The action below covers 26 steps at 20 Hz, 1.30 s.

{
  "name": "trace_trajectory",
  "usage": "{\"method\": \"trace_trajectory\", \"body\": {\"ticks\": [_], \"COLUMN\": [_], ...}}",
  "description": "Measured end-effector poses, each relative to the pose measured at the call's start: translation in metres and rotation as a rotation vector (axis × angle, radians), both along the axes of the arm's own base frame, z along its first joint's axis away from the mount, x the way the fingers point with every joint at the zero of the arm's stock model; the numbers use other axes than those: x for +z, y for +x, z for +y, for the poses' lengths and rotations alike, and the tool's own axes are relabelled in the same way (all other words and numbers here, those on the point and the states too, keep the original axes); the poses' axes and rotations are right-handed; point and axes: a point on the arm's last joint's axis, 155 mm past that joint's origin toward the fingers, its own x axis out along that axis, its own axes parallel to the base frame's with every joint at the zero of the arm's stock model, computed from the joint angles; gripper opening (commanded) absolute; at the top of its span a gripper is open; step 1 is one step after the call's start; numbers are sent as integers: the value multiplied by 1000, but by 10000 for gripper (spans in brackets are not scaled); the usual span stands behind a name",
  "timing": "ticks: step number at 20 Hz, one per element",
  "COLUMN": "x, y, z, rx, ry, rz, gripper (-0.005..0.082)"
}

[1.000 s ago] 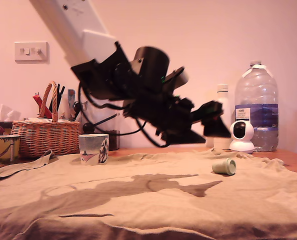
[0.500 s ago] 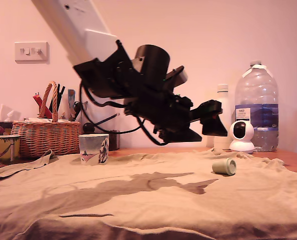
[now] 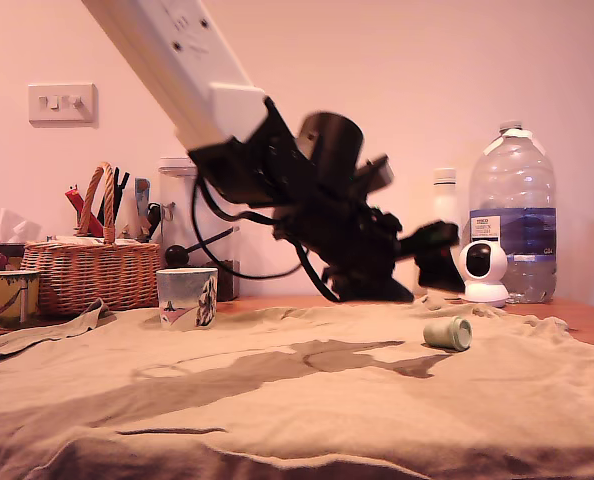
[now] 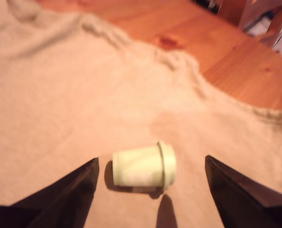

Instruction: Pick up the coffee capsules on the table and drop them inside the coffee cup

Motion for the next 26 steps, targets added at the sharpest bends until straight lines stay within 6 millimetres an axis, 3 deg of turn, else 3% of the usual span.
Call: {"method": "trace_trajectory", "body": {"ticks": [3, 9, 14, 26], "x": [3, -10, -35, -35], "y": [2, 3, 9, 9], "z": [0, -1, -4, -8], "rx": [11, 22, 34, 35], "ry": [2, 36, 87, 106], "rz": [5, 72, 121, 106], "gripper": [647, 647, 647, 636]}}
